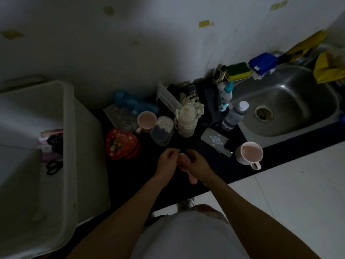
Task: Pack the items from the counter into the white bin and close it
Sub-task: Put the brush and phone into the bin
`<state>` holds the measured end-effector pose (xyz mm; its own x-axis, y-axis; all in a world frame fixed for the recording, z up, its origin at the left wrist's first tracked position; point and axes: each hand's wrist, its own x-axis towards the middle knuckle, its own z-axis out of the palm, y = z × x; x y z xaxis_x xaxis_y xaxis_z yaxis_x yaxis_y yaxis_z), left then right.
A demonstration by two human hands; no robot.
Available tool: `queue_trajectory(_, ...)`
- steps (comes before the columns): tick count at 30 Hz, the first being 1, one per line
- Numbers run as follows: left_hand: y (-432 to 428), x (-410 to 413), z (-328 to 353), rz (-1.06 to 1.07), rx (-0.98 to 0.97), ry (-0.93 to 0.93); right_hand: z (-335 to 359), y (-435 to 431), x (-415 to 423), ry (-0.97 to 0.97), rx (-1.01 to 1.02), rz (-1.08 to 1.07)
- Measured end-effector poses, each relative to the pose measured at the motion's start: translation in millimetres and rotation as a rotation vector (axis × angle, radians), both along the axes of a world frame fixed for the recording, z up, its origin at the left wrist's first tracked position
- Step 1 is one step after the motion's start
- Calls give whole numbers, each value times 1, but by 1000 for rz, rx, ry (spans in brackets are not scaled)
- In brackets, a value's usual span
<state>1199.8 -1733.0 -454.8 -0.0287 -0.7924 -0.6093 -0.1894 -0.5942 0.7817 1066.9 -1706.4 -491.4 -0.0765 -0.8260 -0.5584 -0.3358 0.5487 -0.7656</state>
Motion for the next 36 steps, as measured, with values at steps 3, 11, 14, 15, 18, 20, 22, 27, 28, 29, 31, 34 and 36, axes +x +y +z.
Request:
queue_trajectory(3,4,2,-4,23,6,-18,-6,0,6,60,17,37)
queue_trajectory(11,6,3,-1,50,47,29,-1,4,1,-76,-53,-144)
queue_trajectory(14,4,-4,2,47,109,143,9,6,-5,-243,-81,-204)
queue_trajectory(15,2,-7,4,26,126,171,12,7,-8,-280,-86,-205)
queue_trajectory(18,-1,-18,6,-20,140,229,20,7,-16,-331,-116,-168)
queue_trajectory(20,-3,-25,7,-21,121,217,23,9,-24,-367,-98,-164)
queue_trajectory(22,-5,-30,7,-3,111,187,22,11,-32,-374,-71,-194)
queue_trajectory(27,-8,-36,7,5,99,151,9,12,-58,128,-132,-152)
queue_trajectory(28,-8,-36,7,6,95,150,7,12,-61,203,-138,-148)
queue_trajectory(29,-7,-37,8,3,94,150,5,11,-64,262,-128,-152)
queue_trajectory(31,-6,-37,10,-19,100,145,4,8,-66,347,-62,-150)
queue_trajectory(34,-7,-31,11,-41,116,124,4,5,-62,451,29,-92)
queue_trajectory(36,-9,-27,13,-49,122,98,7,5,-59,528,17,-94)
